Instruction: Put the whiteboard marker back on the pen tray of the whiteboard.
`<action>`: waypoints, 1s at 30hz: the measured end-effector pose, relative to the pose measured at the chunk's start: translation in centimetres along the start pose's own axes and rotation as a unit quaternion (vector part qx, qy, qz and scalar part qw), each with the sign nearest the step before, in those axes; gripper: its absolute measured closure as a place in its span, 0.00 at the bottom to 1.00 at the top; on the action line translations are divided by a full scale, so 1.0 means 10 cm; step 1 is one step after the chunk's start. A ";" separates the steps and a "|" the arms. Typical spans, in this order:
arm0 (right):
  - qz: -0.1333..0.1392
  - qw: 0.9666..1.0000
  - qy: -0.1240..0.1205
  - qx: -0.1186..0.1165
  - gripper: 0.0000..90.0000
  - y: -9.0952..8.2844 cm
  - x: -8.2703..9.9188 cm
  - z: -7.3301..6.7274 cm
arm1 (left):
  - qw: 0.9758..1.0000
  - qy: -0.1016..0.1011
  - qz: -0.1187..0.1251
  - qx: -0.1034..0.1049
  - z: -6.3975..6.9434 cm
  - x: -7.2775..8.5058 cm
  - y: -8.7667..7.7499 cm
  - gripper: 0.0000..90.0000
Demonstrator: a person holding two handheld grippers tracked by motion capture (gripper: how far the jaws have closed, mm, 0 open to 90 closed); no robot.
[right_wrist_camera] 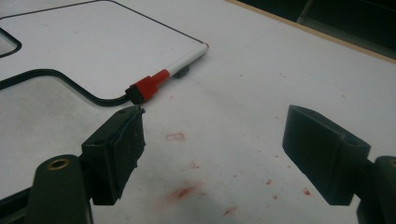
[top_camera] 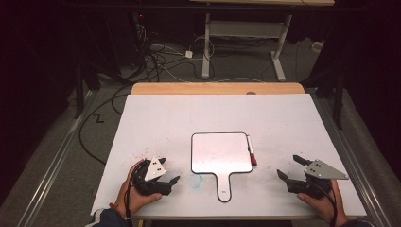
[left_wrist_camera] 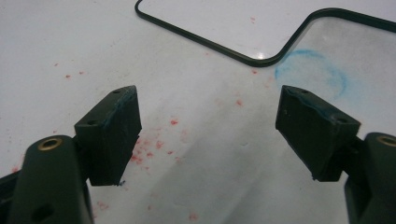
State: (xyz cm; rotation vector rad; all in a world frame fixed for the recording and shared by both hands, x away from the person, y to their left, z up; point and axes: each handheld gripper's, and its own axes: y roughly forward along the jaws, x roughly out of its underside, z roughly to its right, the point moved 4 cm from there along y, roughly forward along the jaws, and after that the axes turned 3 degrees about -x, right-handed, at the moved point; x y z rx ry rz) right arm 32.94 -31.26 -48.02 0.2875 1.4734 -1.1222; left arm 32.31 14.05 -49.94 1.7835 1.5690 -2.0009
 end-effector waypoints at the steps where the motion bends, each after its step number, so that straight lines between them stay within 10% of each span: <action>1: -0.003 1.000 0.001 0.002 0.24 0.00 0.00 -0.01 | 1.000 0.001 0.001 0.000 0.01 -0.01 0.00 0.23; 30: -0.001 0.999 -0.027 0.017 0.25 -0.02 -0.06 -0.06 | 1.000 0.018 -0.004 -0.001 0.04 0.02 -0.04 0.23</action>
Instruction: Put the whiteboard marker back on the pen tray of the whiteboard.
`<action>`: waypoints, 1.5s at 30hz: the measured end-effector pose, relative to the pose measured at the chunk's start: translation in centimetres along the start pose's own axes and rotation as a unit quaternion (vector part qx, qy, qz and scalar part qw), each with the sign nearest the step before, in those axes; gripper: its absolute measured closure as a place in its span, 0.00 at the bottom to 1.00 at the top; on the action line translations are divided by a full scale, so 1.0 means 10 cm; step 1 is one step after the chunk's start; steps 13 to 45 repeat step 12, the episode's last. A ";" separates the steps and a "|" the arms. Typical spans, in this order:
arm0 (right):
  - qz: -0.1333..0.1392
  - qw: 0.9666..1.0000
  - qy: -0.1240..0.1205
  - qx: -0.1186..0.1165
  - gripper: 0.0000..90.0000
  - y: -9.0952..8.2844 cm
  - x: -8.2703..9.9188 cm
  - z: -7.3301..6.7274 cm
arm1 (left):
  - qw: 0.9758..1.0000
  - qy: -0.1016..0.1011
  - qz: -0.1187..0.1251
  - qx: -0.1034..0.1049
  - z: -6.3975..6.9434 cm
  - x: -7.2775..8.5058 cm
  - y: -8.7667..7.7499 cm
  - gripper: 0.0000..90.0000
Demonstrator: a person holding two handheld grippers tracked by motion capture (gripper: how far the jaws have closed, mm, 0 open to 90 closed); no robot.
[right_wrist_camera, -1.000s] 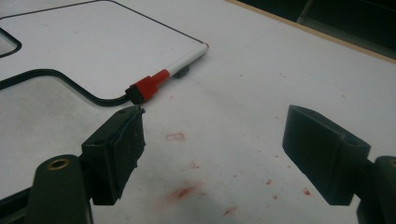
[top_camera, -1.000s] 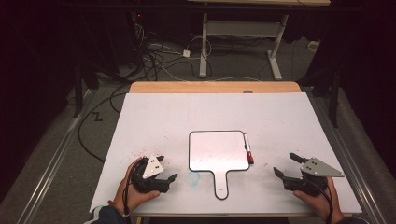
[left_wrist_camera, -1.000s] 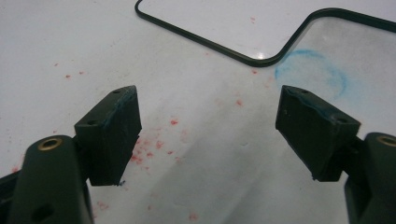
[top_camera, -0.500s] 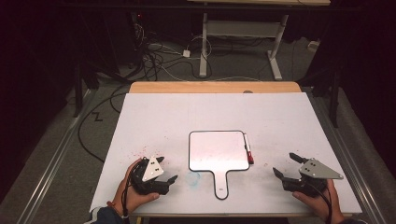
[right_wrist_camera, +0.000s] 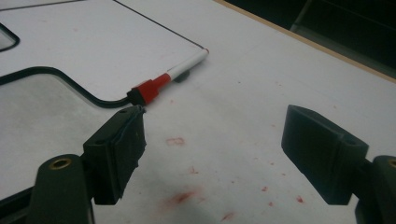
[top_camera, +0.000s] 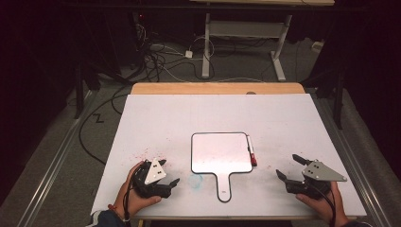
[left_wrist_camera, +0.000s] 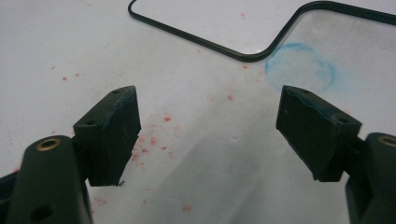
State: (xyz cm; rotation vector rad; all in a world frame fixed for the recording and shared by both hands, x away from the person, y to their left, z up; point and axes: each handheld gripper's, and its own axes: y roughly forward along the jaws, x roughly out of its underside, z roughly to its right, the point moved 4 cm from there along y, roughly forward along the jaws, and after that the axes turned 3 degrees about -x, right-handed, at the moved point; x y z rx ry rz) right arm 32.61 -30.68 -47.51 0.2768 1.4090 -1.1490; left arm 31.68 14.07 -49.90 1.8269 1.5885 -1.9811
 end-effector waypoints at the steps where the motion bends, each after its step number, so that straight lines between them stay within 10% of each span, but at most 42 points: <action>1: -0.002 1.000 -0.004 0.004 0.25 0.00 0.00 0.00 | 1.000 0.001 0.000 0.000 0.00 0.00 0.00 0.23; 45: 0.000 1.000 -0.005 0.011 0.25 0.00 0.01 0.01 | 1.000 0.005 -0.004 -0.002 -0.01 -0.01 0.03 0.23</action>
